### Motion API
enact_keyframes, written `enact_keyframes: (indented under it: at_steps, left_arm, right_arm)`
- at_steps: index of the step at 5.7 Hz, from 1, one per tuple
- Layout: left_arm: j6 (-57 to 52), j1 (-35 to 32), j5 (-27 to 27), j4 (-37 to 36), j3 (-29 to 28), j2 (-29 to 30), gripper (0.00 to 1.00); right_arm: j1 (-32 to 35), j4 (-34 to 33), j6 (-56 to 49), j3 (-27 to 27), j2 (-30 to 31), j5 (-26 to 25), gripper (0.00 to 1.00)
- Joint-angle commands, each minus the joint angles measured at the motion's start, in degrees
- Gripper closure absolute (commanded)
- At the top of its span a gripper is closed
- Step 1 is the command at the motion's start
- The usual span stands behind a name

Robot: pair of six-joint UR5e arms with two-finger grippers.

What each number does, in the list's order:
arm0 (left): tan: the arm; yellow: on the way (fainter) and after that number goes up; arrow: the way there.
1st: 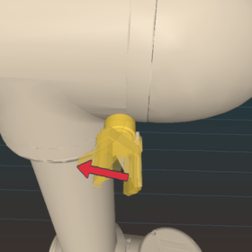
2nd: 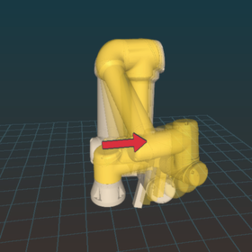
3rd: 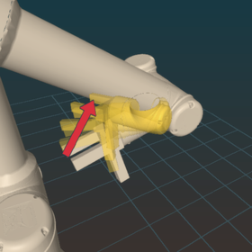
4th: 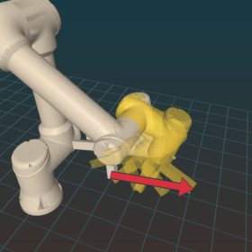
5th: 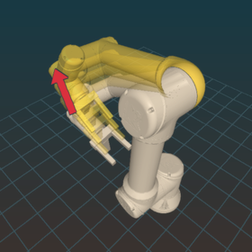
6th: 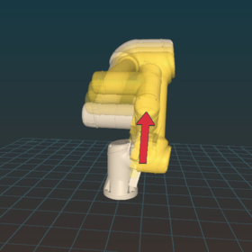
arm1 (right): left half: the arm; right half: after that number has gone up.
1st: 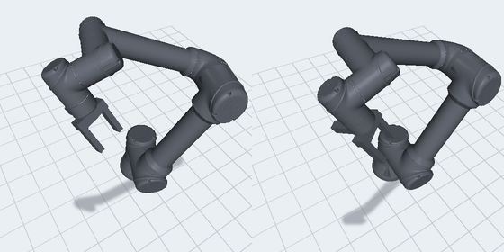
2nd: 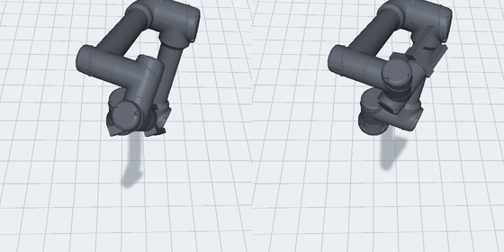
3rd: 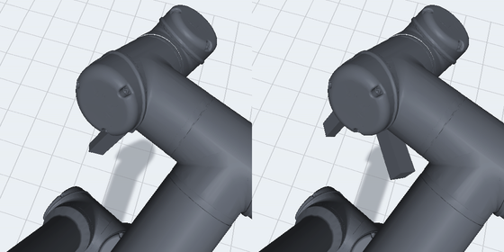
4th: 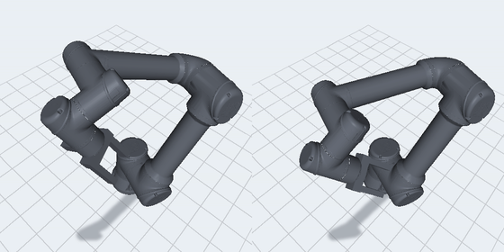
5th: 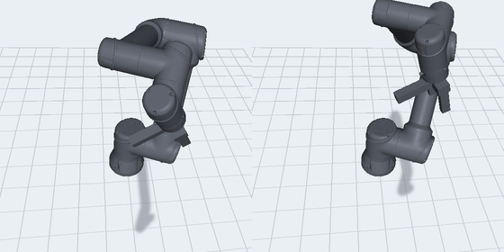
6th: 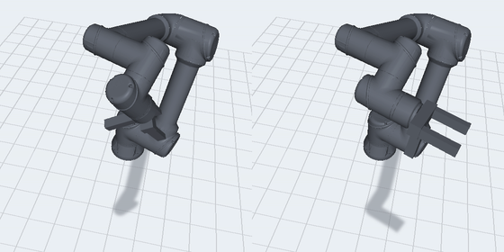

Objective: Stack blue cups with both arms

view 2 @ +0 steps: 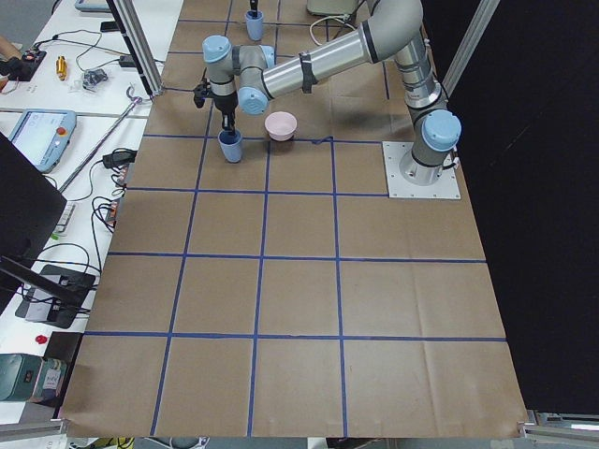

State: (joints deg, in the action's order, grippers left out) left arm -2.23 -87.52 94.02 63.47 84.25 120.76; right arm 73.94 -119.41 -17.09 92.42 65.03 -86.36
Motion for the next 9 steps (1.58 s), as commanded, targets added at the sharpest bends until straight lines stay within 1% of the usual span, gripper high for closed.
enact_keyframes:
  at_steps: [1, 2, 3, 4, 5, 6, 7, 8, 9]
  left_arm:
    - [5.80, -4.46, -0.41, 0.78, -4.33, 0.35, 0.95]
    - [17.85, -10.94, -0.68, 0.00, -6.62, 1.57, 0.95]
    - [26.67, -16.66, -0.51, -0.10, -9.86, 3.67, 0.95]
    - [30.06, -21.41, -0.07, -0.27, -12.24, 6.39, 0.94]
    - [33.49, -23.55, -0.67, -4.28, -12.52, 7.46, 0.93]
    - [33.00, -23.92, -1.20, -4.40, -12.01, 7.99, 0.92]
    - [32.82, -24.62, -2.95, -4.32, -11.74, 8.43, 0.88]
    - [31.34, -24.71, -2.18, -4.49, -10.43, 8.61, 0.01]
    - [27.93, -24.71, -2.17, -4.49, -9.90, 7.65, 0.02]
  right_arm:
    - [0.24, 6.07, 0.22, -0.75, 5.51, 0.14, 0.91]
    - [0.24, 14.30, 0.39, -2.32, 10.59, -0.21, 0.91]
    - [0.16, 20.91, 0.92, -3.46, 14.65, -0.64, 0.90]
    - [0.16, 25.68, 1.88, -4.69, 17.04, -0.65, 0.90]
    - [0.16, 26.77, 2.15, -4.97, 17.32, -0.74, 0.90]
    - [0.16, 26.78, 2.24, -4.97, 17.33, -0.74, 0.90]
    - [0.16, 26.69, 2.33, -4.88, 17.24, -0.74, 0.90]
    - [0.16, 26.78, 2.41, -4.88, 17.15, -0.74, 0.90]
    - [0.16, 26.69, 2.50, -4.88, 16.98, -0.74, 0.90]
